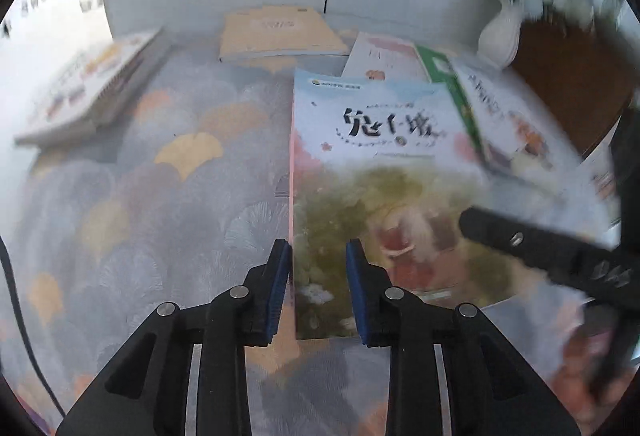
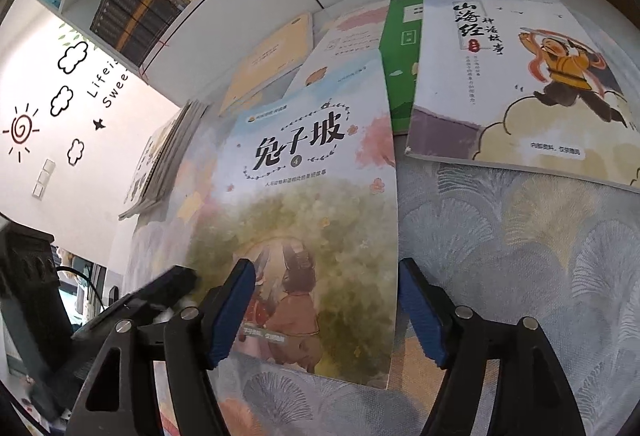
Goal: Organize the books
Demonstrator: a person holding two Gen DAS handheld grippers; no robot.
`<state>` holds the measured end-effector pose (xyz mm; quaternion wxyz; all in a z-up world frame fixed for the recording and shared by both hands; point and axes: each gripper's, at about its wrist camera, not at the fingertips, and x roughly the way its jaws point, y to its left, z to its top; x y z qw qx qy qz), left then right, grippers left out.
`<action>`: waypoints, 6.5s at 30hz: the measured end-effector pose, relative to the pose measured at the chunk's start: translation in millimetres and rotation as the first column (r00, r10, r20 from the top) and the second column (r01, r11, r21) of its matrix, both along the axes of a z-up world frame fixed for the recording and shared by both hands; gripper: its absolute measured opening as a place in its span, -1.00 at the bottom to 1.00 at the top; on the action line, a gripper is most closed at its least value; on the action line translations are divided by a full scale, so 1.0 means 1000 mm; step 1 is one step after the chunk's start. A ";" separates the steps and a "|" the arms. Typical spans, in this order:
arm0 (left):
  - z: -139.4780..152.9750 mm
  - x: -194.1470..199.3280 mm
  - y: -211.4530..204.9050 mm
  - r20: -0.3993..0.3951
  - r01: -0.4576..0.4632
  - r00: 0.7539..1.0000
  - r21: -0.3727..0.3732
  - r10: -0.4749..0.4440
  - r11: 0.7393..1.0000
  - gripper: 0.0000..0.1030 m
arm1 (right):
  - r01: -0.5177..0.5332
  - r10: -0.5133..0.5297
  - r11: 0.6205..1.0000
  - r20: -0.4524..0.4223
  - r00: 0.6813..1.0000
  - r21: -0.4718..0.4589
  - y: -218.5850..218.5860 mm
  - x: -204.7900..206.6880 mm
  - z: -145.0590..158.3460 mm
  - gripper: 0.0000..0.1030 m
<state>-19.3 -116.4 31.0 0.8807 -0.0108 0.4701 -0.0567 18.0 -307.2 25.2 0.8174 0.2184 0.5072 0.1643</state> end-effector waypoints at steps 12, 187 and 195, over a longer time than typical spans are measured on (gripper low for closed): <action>0.044 -0.017 0.004 0.142 0.106 0.988 -0.302 -0.065 0.947 -0.52 | 0.024 -0.024 0.999 -0.002 1.000 0.025 -0.008 0.000 -0.001 0.55; -0.020 0.041 0.080 0.052 -0.032 0.998 -0.253 0.046 0.967 0.69 | 0.131 -0.036 0.843 0.187 0.982 -0.521 0.020 -0.031 -0.015 1.00; -0.020 0.041 0.077 0.052 -0.028 0.998 -0.230 0.041 0.973 0.70 | 0.130 -0.036 0.843 0.187 0.982 -0.521 0.020 -0.031 -0.015 1.00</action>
